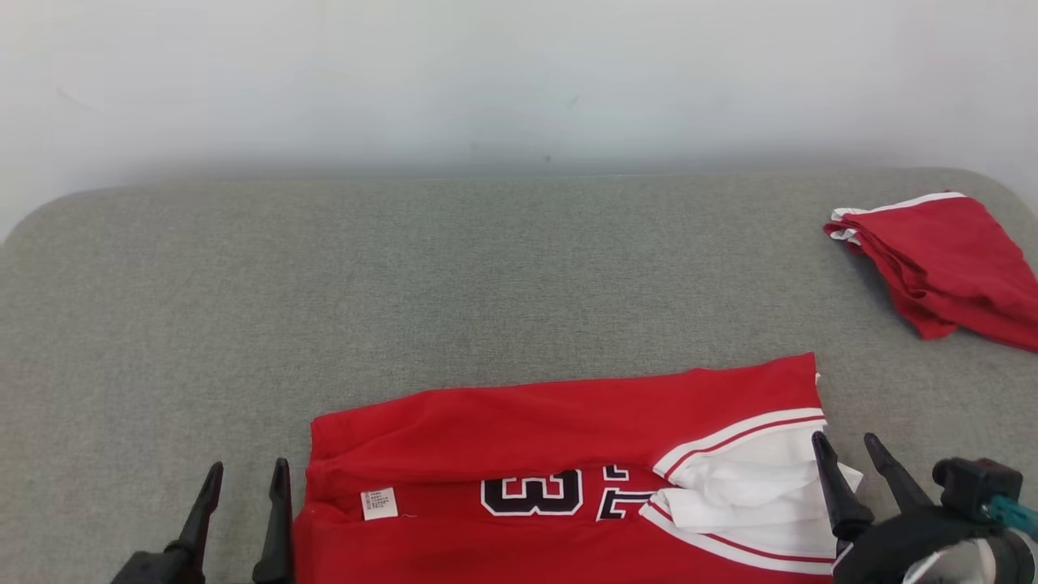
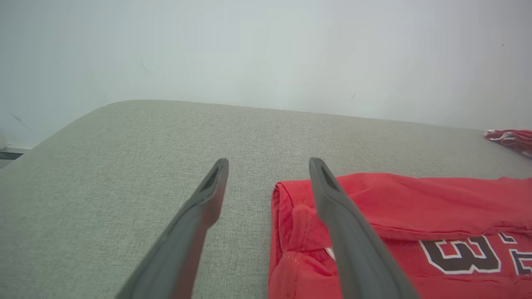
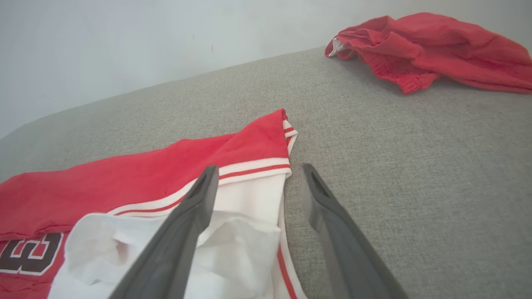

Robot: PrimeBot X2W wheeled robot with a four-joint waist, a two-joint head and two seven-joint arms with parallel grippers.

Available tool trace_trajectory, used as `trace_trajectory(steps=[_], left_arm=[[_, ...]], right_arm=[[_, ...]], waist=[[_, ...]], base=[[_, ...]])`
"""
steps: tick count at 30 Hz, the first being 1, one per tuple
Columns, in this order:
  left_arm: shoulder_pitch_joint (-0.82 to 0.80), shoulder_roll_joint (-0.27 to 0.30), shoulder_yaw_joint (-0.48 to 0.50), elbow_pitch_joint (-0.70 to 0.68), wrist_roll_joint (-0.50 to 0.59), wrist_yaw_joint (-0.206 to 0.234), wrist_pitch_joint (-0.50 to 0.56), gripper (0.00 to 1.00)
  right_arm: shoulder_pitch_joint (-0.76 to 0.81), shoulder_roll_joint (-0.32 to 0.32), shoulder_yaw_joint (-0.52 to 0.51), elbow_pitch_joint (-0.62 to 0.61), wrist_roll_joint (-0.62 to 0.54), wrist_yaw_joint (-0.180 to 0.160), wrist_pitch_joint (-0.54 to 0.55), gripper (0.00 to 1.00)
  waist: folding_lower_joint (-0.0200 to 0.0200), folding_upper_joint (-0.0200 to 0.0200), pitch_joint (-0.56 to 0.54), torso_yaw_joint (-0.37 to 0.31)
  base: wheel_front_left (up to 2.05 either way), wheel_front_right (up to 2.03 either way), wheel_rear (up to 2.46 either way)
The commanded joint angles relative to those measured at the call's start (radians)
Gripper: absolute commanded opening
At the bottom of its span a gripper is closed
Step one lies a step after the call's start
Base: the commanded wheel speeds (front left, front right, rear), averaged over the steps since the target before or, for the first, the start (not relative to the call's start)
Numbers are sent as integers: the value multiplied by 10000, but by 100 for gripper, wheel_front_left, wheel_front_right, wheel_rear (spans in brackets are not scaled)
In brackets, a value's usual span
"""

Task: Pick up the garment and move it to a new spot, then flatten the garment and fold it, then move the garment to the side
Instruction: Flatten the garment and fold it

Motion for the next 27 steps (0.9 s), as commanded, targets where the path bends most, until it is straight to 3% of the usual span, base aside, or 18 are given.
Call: trace_trajectory(steps=[1, 9, 20, 22, 23, 27], left_arm=[[129, -58, 62, -109, 150, -44, -30, 100], [701, -796, 641, -561, 693, -104, -27, 100], [905, -942, 819, -571, 725, -163, -27, 100], [900, -941, 762, -551, 635, -133, -27, 100], [880, -940, 719, -540, 611, -137, -27, 100], [932, -941, 648, -516, 541, -139, -27, 100]], right_arm=[[-104, 50, -27, 47, -77, 10, 12, 100], [-835, 227, -185, 1657, -835, 8, 662, 100], [-1012, 547, 310, 3097, -782, 8, 1615, 100], [-1095, 600, 392, 3286, -681, 10, 1768, 50], [-1146, 613, 487, 3420, -620, 10, 1844, 0], [-1247, 589, 672, 3640, -432, 10, 1881, 0]], waist=[[1, 0, -9, 61], [1, 0, -54, 427], [1, 0, -132, 522], [1, 0, -144, 516], [1, 0, -161, 517], [1, 0, -237, 512]], base=[[0, 0, 0], [0, 0, 0], [0, 0, 0], [0, 0, 0], [0, 0, 0], [0, 0, 0]])
